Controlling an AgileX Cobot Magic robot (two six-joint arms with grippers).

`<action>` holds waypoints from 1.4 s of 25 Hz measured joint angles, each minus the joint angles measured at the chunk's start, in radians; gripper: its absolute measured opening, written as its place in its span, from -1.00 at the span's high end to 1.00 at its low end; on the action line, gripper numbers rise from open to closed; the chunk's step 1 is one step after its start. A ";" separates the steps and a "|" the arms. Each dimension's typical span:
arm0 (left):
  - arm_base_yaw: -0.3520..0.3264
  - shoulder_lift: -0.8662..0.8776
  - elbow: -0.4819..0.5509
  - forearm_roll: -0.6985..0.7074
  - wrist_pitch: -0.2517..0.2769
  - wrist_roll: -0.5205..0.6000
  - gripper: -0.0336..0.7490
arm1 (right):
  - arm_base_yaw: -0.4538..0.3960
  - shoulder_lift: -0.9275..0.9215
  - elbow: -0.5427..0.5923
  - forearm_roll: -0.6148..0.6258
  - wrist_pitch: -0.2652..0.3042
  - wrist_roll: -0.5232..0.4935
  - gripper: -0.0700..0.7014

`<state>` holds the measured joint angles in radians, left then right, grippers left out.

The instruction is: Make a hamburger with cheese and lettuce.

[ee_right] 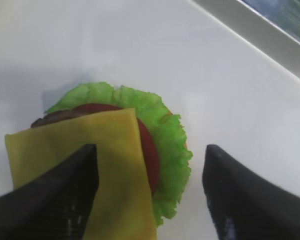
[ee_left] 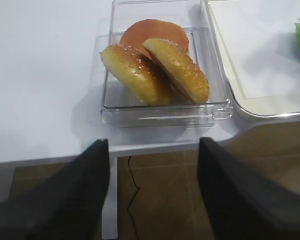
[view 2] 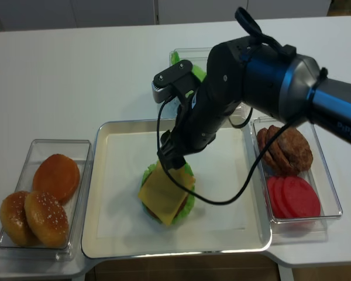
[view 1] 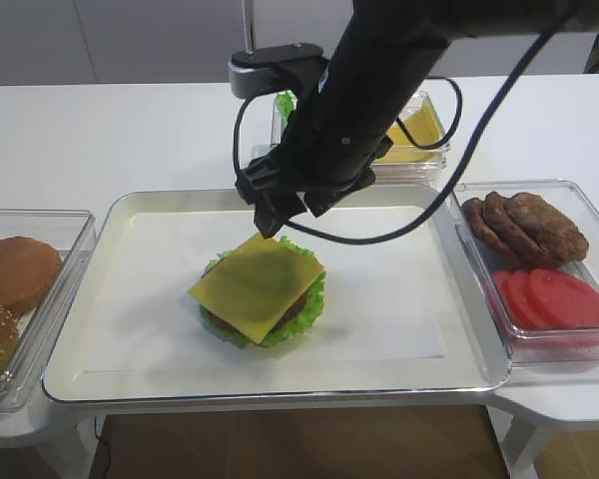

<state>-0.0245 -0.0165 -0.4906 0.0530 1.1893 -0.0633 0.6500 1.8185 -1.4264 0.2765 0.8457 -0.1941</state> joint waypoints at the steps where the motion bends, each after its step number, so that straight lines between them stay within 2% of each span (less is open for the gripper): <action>1: 0.000 0.000 0.000 0.000 0.000 0.000 -0.14 | -0.004 -0.006 -0.014 -0.009 0.018 0.014 -0.48; 6: 0.000 0.000 0.000 0.000 0.000 0.000 -0.14 | -0.103 -0.028 -0.056 -0.018 0.125 0.054 -0.42; 10: 0.000 0.000 0.000 0.000 0.000 0.000 -0.14 | -0.226 -0.066 -0.060 -0.043 0.169 0.096 -0.42; 12: 0.000 0.000 0.000 0.000 0.000 0.000 -0.14 | -0.290 -0.097 -0.061 -0.078 0.193 0.134 -0.42; 18: 0.000 0.000 0.000 0.000 0.000 0.000 -0.14 | -0.468 -0.153 -0.061 -0.211 0.318 0.221 -0.40; 22: 0.000 0.000 0.000 0.000 0.000 0.000 -0.14 | -0.502 -0.210 -0.038 -0.257 0.352 0.242 -0.35; 25: 0.000 0.000 0.000 0.000 0.000 0.000 -0.14 | -0.504 -0.271 0.029 -0.259 0.363 0.248 -0.34; 35: 0.000 0.000 0.000 0.000 0.000 0.000 -0.14 | -0.504 -0.622 0.375 -0.261 0.386 0.263 -0.33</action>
<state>-0.0245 -0.0165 -0.4906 0.0530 1.1893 -0.0633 0.1463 1.1962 -1.0513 0.0155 1.2314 0.0692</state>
